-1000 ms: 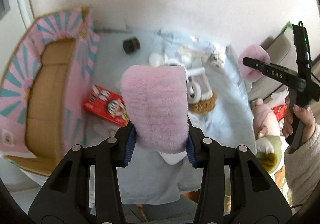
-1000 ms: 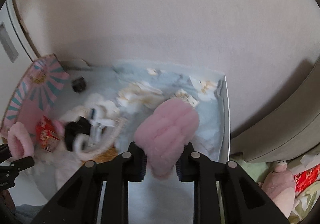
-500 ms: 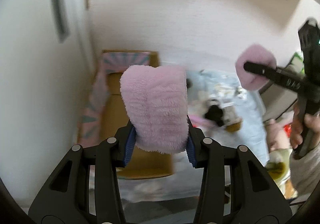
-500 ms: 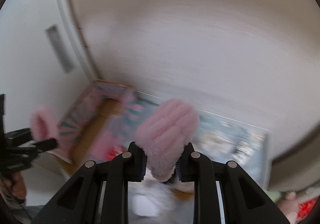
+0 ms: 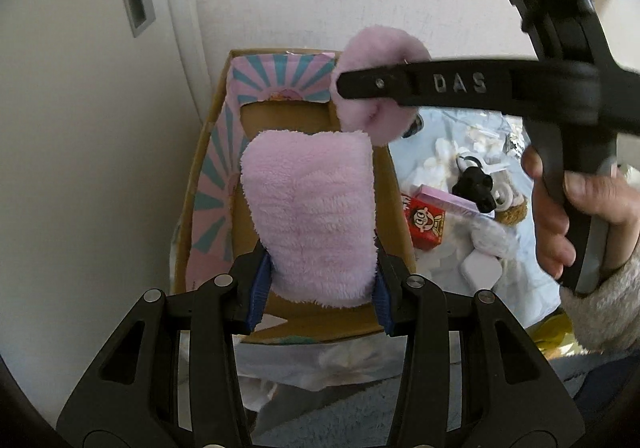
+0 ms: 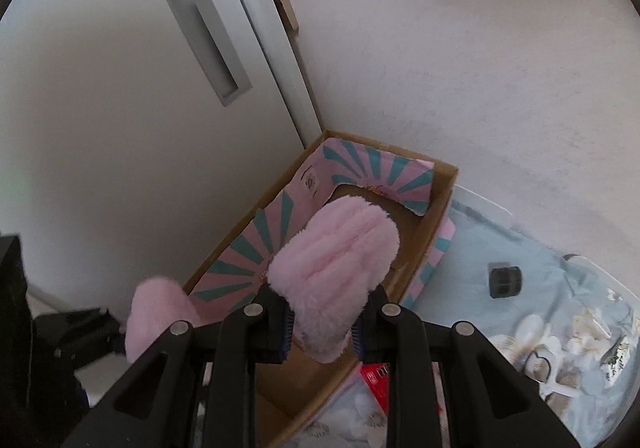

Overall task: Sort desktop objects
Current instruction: 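Carry both wristbands over the cardboard box and open both tools, then withdraw both tools from the box back over the cloth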

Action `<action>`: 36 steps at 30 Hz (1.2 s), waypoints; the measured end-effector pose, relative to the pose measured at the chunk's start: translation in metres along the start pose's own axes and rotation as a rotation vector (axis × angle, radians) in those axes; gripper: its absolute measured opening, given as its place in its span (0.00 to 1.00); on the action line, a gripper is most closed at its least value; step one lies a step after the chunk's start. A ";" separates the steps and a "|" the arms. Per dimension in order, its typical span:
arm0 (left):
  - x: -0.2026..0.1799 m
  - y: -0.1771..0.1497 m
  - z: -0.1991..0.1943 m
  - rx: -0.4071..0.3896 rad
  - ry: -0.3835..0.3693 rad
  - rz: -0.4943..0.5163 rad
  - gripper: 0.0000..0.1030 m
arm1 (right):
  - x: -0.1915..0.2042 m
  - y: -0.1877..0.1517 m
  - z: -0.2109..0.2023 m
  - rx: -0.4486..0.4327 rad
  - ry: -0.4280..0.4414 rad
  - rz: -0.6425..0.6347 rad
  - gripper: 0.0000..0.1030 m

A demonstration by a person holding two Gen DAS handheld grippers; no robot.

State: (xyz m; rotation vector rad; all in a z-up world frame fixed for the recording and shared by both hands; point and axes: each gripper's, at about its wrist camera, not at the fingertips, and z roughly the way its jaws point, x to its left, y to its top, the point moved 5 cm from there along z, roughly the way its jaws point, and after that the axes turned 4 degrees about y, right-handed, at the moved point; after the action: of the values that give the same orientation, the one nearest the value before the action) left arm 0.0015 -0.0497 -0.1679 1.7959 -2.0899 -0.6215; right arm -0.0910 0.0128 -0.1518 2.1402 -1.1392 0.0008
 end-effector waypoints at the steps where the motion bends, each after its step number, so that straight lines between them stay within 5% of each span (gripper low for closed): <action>1: 0.001 0.001 0.000 -0.004 0.001 0.002 0.38 | 0.001 0.003 0.001 -0.001 0.000 -0.003 0.21; 3: 0.002 0.005 0.004 0.001 -0.005 0.002 0.40 | 0.002 0.012 0.001 -0.001 -0.011 -0.019 0.21; 4: 0.003 0.007 0.006 0.012 -0.003 -0.002 0.51 | 0.003 0.015 0.000 0.002 -0.012 -0.025 0.22; 5: 0.007 0.009 0.010 0.031 -0.007 -0.012 0.61 | 0.001 0.019 -0.002 0.015 -0.017 -0.031 0.31; 6: 0.010 0.012 0.012 0.041 -0.007 -0.026 0.86 | 0.000 0.024 -0.003 0.030 -0.030 -0.032 0.48; 7: 0.015 0.015 0.011 0.035 -0.014 -0.044 0.95 | 0.001 0.029 -0.002 0.035 -0.041 -0.035 0.58; 8: 0.020 0.019 0.007 0.005 -0.039 -0.060 0.95 | 0.003 0.035 -0.003 0.028 -0.054 -0.043 0.70; 9: 0.023 0.022 0.003 -0.015 -0.054 -0.068 0.96 | 0.003 0.039 -0.004 0.011 -0.061 -0.054 0.72; 22: 0.054 0.041 -0.019 -0.062 -0.004 -0.064 0.99 | -0.027 0.058 -0.085 -0.180 -0.134 0.052 0.73; 26: 0.050 0.053 -0.039 -0.119 0.005 -0.016 0.99 | -0.037 0.051 -0.148 -0.341 -0.166 0.081 0.73; 28: 0.044 0.058 -0.048 -0.158 0.011 0.006 0.99 | -0.040 0.045 -0.179 -0.419 -0.195 0.088 0.81; 30: 0.034 0.064 -0.054 -0.178 -0.014 0.033 0.99 | -0.048 0.033 -0.208 -0.480 -0.293 0.112 0.85; 36: 0.001 0.075 -0.064 -0.236 -0.082 0.078 0.99 | -0.049 0.003 -0.252 -0.475 -0.576 0.022 0.85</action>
State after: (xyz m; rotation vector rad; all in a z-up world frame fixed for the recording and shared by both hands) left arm -0.0303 -0.0496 -0.0746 1.5767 -2.0298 -0.8930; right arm -0.0455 0.1938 0.0242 1.7333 -1.3118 -0.8391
